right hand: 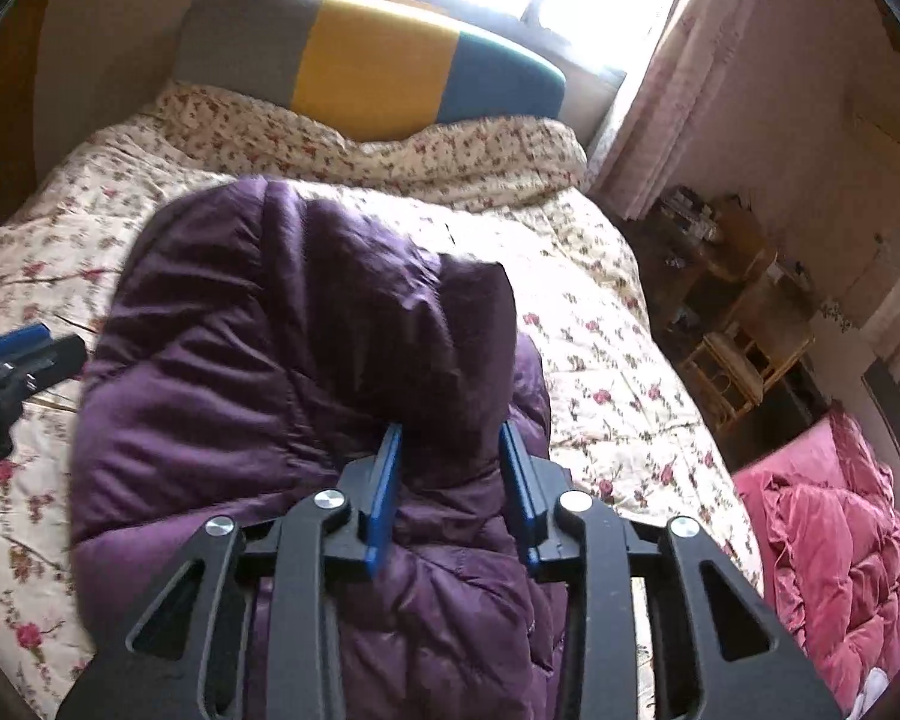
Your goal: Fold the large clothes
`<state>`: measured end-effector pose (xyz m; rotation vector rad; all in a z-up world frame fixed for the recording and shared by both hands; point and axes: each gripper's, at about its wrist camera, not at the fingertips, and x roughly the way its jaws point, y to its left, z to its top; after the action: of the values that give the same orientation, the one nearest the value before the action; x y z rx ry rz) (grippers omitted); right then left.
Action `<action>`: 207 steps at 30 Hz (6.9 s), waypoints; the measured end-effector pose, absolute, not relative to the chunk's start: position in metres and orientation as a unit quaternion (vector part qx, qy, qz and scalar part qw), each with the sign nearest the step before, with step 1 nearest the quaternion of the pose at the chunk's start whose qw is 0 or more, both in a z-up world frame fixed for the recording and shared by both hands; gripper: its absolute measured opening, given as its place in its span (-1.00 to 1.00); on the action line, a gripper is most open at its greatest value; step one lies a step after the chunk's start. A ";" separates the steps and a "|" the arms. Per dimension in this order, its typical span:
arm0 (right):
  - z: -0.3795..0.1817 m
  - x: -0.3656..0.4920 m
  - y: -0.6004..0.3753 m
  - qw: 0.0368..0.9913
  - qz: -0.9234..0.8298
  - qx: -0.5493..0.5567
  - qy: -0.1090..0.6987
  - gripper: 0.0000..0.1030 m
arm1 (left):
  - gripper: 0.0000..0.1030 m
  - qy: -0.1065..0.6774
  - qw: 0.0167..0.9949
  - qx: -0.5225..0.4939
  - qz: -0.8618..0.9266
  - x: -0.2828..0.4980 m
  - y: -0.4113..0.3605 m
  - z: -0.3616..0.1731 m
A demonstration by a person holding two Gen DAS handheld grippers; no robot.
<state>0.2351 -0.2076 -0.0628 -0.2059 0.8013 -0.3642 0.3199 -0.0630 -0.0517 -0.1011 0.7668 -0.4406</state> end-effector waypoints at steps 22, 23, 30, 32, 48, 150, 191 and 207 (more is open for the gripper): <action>-0.144 0.219 -0.269 0.882 -0.184 -0.028 0.432 -0.55 | -0.19 0.382 0.884 0.018 -0.269 0.333 -0.150 -0.078; -0.146 0.218 -0.271 0.884 -0.182 -0.022 0.431 -0.55 | -0.19 0.384 0.883 0.020 -0.269 0.334 -0.153 -0.083; -0.152 0.215 -0.274 0.891 -0.177 -0.013 0.419 -0.55 | -0.19 0.385 0.885 0.020 -0.262 0.333 -0.160 -0.101; -0.151 0.216 -0.275 0.891 -0.176 -0.012 0.418 -0.54 | -0.19 0.385 0.885 0.020 -0.260 0.332 -0.161 -0.102; -0.116 0.216 -0.280 0.898 -0.167 0.007 0.408 -0.21 | 0.22 0.381 0.895 -0.021 -0.231 0.347 -0.131 -0.067; -0.162 0.149 -0.007 0.914 0.055 -0.106 0.387 -0.51 | 0.30 0.381 0.886 -0.229 -0.132 0.182 0.163 -0.118; -0.142 0.206 -0.027 0.921 0.026 -0.075 0.382 0.03 | 0.42 0.351 0.932 -0.091 -0.024 0.208 0.093 -0.076; -0.149 0.203 -0.024 0.927 0.025 -0.082 0.366 0.08 | 0.61 0.349 0.931 -0.105 -0.021 0.210 0.100 -0.091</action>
<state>0.2031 -0.0244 -0.1485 -0.1676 0.7510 0.0520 0.2098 0.0999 -0.0906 -0.2148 0.7140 -0.0430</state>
